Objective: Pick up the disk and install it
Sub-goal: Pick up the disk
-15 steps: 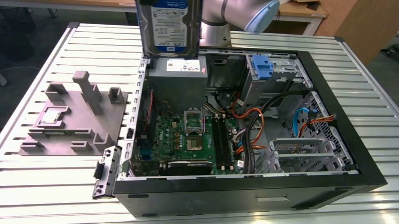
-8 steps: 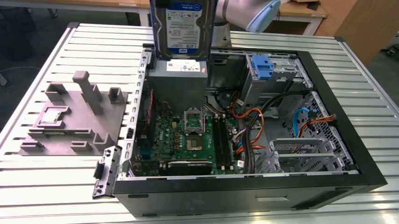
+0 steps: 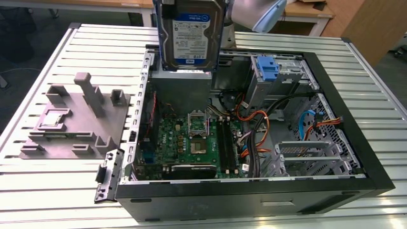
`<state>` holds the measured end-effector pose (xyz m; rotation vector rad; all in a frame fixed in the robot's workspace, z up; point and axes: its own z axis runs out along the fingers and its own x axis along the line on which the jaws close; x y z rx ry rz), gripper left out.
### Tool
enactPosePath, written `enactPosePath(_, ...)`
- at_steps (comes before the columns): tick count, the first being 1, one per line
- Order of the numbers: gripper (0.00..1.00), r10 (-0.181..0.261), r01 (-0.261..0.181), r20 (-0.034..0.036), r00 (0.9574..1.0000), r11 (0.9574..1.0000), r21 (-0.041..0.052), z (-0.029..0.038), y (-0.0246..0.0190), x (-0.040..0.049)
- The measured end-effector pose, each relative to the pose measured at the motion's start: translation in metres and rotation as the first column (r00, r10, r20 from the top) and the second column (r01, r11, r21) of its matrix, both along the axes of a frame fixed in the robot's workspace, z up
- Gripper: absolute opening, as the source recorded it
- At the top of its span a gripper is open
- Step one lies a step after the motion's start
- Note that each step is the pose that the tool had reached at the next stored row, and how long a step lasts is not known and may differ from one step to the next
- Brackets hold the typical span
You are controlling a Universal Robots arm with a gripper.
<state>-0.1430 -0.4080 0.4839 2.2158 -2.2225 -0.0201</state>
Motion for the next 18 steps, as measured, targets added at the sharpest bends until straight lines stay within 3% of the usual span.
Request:
enactPosePath(9,0.36,0.000,0.000,-0.0001,1.0000,1.0000,-0.0002,-0.0031,-0.0002,0.0386)
enactPosePath(13,0.36,-0.004,0.004,0.0011,1.0000,1.0000,-0.0002,-0.0039,-0.0005,0.0432)
enactPosePath(18,0.36,-0.019,0.019,0.0014,0.9998,0.9998,-0.0004,-0.0051,-0.0040,0.0434)
